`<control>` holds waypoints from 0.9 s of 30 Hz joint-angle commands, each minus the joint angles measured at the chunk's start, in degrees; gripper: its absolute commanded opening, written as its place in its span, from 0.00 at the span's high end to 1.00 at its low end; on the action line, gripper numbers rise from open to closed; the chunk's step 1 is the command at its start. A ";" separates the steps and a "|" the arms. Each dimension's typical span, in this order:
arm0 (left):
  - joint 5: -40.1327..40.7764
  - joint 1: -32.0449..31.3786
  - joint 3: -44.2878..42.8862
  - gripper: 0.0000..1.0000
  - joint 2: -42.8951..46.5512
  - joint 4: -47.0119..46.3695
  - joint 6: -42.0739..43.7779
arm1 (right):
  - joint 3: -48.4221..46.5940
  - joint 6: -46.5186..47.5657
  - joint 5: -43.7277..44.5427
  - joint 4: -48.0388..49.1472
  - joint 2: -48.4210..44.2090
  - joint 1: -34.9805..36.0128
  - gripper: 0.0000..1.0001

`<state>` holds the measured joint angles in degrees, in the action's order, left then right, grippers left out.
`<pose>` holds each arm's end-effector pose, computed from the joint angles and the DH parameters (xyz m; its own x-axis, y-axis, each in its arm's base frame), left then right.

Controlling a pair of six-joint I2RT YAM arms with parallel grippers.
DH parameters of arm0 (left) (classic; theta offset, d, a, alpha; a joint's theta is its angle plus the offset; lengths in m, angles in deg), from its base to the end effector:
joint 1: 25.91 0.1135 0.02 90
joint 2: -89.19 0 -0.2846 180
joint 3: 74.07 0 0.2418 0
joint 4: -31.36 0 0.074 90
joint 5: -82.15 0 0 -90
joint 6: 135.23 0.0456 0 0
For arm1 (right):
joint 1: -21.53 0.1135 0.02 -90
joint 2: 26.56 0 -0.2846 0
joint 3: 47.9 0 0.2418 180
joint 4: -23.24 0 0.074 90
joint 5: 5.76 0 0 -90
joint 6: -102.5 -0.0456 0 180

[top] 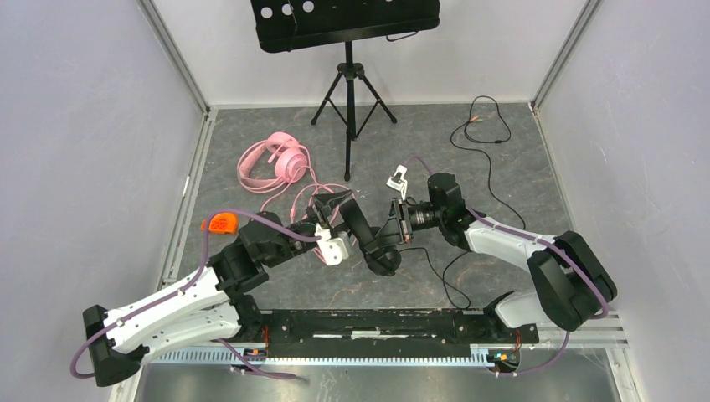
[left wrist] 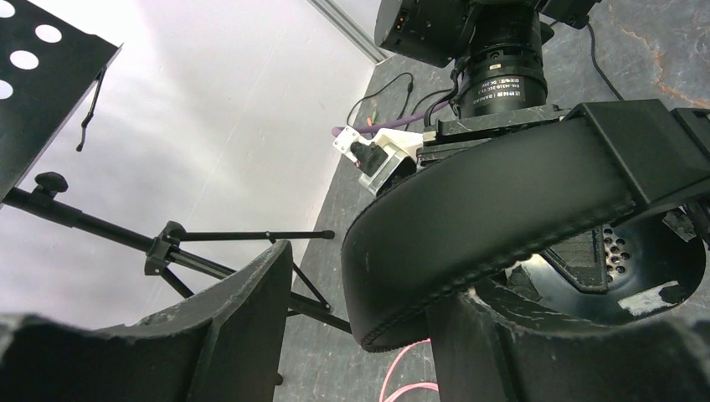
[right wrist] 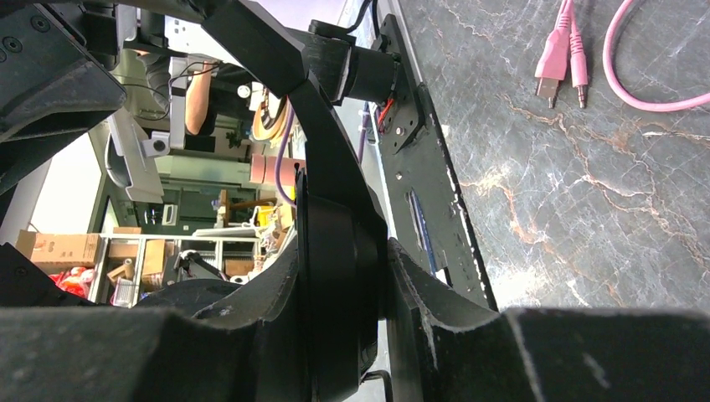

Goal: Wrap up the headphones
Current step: Pick up the headphones from the center of the board.

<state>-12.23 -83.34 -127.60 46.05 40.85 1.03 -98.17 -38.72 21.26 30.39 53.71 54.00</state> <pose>0.0884 -0.1448 0.3536 0.6426 0.3322 -0.6904 0.6033 0.3362 0.7232 0.2048 0.1785 0.2363 -0.9352 -0.1754 -0.3075 -0.3312 0.1265 0.9351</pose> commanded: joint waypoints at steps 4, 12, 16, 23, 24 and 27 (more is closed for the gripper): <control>1.01 -0.29 0.16 0.32 1.02 -2.85 -0.15 | -0.99 -2.01 -2.55 5.47 -1.83 0.49 1.00; 1.75 -0.23 0.78 0.30 2.69 -1.53 0.16 | 0.83 -6.02 -3.34 11.17 -2.76 0.75 1.00; 0.51 -0.18 0.10 0.45 2.24 -1.29 -0.59 | 1.00 -5.91 -3.02 11.18 -2.67 0.93 1.00; 0.37 -0.20 -0.20 0.46 0.23 -1.97 -0.38 | 1.07 -6.04 -2.45 11.53 -2.78 1.90 1.00; 0.25 -0.16 -0.38 0.49 0.21 -2.06 -0.46 | 1.16 -5.93 -2.50 11.53 -2.74 1.90 1.00; -0.01 -0.23 -0.75 0.63 0.85 -2.02 -1.26 | 1.40 -5.68 -2.50 11.53 -2.38 1.90 0.98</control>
<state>-11.24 -83.32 -126.66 46.14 40.91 0.90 -97.01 -43.85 19.81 38.43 52.77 55.66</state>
